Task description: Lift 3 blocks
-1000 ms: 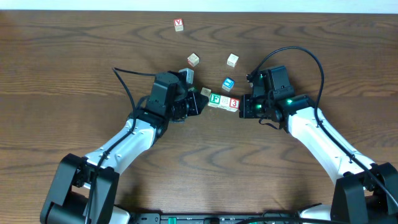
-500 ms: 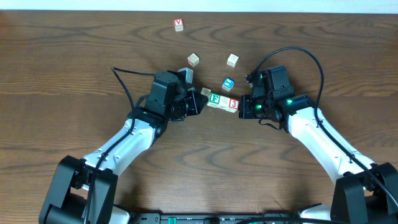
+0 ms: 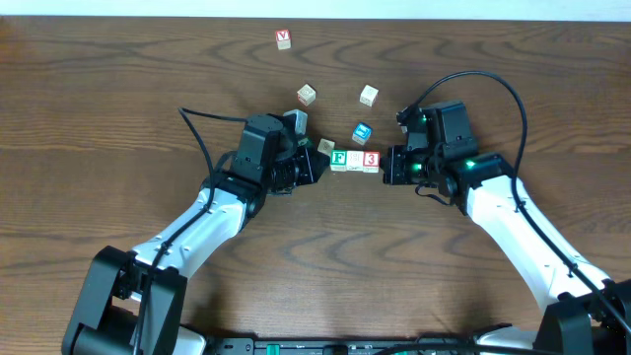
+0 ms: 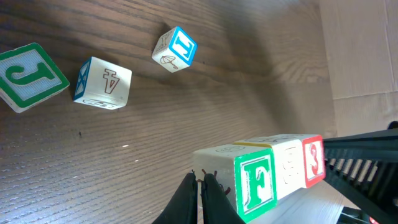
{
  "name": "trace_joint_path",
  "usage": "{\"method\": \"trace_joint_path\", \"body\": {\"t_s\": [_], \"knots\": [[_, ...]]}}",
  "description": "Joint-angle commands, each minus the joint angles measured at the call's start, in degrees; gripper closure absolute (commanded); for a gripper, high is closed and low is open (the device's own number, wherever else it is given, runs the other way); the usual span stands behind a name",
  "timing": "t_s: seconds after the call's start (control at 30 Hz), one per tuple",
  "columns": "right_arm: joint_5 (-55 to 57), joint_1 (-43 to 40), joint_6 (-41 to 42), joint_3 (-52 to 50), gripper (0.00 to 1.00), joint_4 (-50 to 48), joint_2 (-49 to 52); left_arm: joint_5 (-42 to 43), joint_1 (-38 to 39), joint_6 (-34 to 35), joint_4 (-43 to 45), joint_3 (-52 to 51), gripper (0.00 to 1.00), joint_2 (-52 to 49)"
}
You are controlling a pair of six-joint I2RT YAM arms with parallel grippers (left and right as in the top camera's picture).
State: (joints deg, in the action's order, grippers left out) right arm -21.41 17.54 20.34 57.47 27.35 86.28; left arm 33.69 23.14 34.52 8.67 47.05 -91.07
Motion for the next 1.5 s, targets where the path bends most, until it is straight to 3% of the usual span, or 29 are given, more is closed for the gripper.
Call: {"method": "trace_joint_path", "body": {"t_s": [0.0, 1.47], "knots": [[-14.0, 2.0, -1.3, 1.8, 0.99, -0.5, -0.6, 9.1, 3.1, -0.2, 1.4, 2.5, 0.93, 0.5], [-13.2, 2.0, -1.3, 1.8, 0.99, 0.1, -0.6, 9.2, 3.1, -0.1, 1.9, 4.5, 0.93, 0.5]]}}
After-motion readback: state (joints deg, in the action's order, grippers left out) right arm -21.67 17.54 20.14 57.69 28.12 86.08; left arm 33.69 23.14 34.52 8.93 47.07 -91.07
